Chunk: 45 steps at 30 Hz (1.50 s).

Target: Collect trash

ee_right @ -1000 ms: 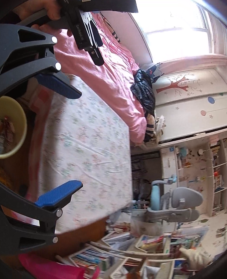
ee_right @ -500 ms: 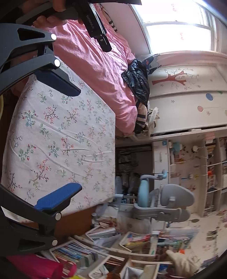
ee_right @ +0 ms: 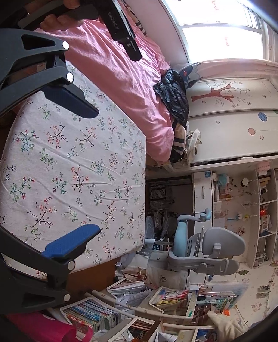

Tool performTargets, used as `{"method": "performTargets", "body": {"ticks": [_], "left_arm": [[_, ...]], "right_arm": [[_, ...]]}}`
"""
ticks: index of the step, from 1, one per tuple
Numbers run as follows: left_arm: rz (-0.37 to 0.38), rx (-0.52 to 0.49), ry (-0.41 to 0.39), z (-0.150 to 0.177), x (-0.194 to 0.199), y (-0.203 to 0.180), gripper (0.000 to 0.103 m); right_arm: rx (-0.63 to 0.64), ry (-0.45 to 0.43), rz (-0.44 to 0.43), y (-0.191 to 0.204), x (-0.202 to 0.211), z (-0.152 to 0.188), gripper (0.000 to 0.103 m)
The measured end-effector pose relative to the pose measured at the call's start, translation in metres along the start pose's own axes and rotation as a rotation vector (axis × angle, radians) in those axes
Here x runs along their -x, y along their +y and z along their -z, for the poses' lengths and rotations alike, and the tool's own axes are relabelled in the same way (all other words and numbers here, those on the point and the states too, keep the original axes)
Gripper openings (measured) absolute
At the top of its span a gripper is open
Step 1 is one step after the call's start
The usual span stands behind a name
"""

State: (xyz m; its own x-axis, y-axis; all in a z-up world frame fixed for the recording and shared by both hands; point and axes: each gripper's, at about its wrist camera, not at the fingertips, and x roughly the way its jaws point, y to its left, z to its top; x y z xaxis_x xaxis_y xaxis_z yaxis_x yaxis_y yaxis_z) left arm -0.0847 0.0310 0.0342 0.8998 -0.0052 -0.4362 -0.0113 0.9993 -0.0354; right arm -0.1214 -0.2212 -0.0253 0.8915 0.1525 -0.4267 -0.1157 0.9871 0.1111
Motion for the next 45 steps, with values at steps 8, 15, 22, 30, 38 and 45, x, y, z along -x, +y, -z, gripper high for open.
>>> {"method": "performTargets", "body": {"ticks": [8,15,22,30,38,45], "left_arm": [[0.017,-0.023,0.005,0.003,-0.001,-0.006,0.096],[0.029,-0.024,0.013,0.005,-0.003,-0.006,0.096],[0.033,-0.029,0.026,0.007,-0.005,-0.007,0.096],[0.035,-0.036,0.026,0.007,-0.003,-0.008,0.096],[0.034,-0.014,0.042,0.009,-0.004,-0.008,0.096],[0.017,-0.064,0.031,0.011,0.000,-0.019,0.096]], "right_arm": [[-0.001,0.007,0.007,-0.001,-0.001,-0.001,0.095],[0.033,0.024,0.003,0.006,-0.007,-0.001,0.095],[0.034,0.027,0.004,0.007,-0.008,0.000,0.095],[0.033,0.042,0.008,0.008,-0.012,0.002,0.095],[0.030,0.055,-0.002,0.004,-0.014,0.005,0.095],[0.006,0.056,-0.008,-0.001,-0.014,0.004,0.095]]}}
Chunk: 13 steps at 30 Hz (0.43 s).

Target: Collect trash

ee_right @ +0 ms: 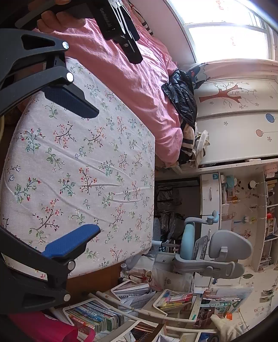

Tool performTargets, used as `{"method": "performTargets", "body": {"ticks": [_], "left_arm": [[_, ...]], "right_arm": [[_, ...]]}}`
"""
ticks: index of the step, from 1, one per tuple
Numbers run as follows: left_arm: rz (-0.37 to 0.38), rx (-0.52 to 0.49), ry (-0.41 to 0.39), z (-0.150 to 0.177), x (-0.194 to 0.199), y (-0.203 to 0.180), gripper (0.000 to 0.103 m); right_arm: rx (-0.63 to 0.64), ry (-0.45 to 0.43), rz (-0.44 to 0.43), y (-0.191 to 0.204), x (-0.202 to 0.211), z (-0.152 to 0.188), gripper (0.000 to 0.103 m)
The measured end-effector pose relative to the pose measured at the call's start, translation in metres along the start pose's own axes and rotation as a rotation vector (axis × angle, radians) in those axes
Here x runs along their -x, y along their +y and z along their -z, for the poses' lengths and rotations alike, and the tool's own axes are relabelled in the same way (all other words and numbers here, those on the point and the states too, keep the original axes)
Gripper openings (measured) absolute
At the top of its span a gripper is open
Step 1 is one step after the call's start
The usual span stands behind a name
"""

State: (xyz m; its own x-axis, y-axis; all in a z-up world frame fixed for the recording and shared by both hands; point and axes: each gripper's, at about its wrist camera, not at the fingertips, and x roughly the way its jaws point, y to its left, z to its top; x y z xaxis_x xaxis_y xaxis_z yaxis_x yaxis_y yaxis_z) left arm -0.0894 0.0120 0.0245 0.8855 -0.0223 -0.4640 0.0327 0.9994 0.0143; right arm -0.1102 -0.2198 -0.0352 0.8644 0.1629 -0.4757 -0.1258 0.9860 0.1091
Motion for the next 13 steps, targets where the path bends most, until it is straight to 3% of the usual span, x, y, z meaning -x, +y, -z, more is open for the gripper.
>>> {"method": "performTargets", "body": {"ticks": [5,13], "left_arm": [[-0.009,0.028,0.027,-0.002,-0.005,0.008,0.096],[-0.001,0.045,0.113,-0.004,-0.019,0.018,0.096]], "right_arm": [[0.025,0.035,0.012,-0.003,-0.016,0.000,0.095],[-0.014,0.149,0.084,-0.030,-0.082,-0.006,0.095]]}}
